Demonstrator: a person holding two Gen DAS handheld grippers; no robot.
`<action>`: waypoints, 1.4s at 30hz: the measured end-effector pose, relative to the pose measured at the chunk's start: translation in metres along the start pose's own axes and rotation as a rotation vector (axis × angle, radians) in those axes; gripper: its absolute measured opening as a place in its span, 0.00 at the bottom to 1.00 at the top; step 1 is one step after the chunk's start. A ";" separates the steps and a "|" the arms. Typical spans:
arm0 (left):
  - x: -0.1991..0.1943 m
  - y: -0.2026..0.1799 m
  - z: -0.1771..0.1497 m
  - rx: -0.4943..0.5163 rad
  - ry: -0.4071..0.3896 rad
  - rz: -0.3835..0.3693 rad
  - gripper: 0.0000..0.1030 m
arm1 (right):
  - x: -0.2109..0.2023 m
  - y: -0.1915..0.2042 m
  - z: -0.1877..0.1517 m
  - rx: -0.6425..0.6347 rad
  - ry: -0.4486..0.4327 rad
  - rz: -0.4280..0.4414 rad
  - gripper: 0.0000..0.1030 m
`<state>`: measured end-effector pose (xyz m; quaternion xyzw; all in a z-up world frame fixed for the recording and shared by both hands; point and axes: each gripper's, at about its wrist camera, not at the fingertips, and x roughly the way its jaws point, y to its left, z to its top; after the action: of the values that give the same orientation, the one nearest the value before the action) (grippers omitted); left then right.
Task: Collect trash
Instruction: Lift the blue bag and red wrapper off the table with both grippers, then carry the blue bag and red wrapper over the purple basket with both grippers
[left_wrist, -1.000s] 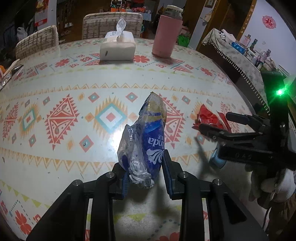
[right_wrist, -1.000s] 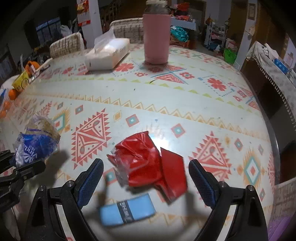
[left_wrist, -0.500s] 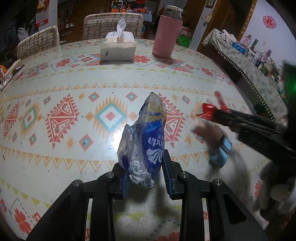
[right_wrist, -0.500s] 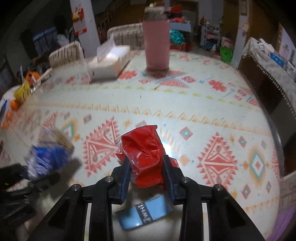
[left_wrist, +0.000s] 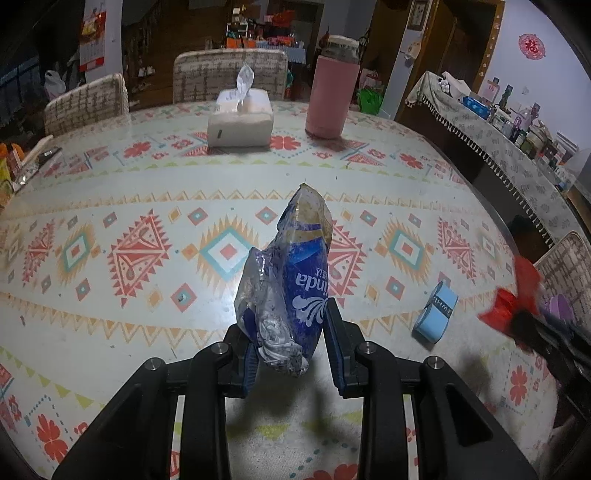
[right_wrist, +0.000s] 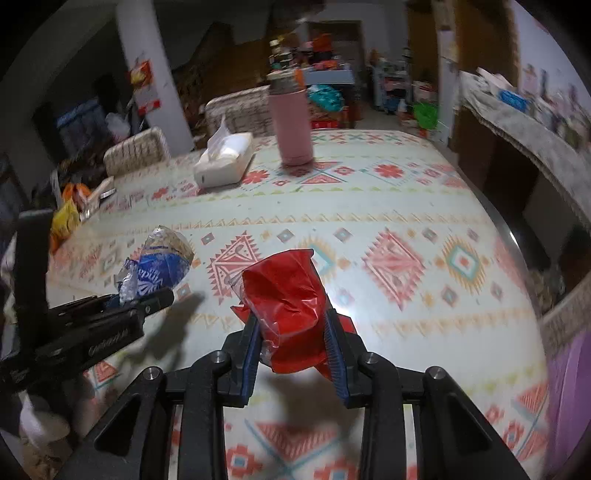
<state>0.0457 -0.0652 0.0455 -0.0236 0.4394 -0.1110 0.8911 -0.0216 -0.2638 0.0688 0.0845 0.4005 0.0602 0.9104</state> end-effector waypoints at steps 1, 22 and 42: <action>-0.002 -0.001 0.000 0.004 -0.011 0.003 0.29 | -0.006 -0.003 -0.005 0.023 -0.012 0.004 0.35; -0.046 -0.019 -0.004 0.050 -0.258 0.075 0.30 | -0.061 -0.009 -0.043 0.089 -0.088 -0.014 0.35; -0.053 -0.021 -0.005 0.052 -0.273 0.075 0.30 | -0.063 0.004 -0.053 0.079 -0.097 -0.005 0.35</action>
<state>0.0066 -0.0737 0.0861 0.0011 0.3115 -0.0845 0.9465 -0.1032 -0.2655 0.0801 0.1222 0.3584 0.0380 0.9248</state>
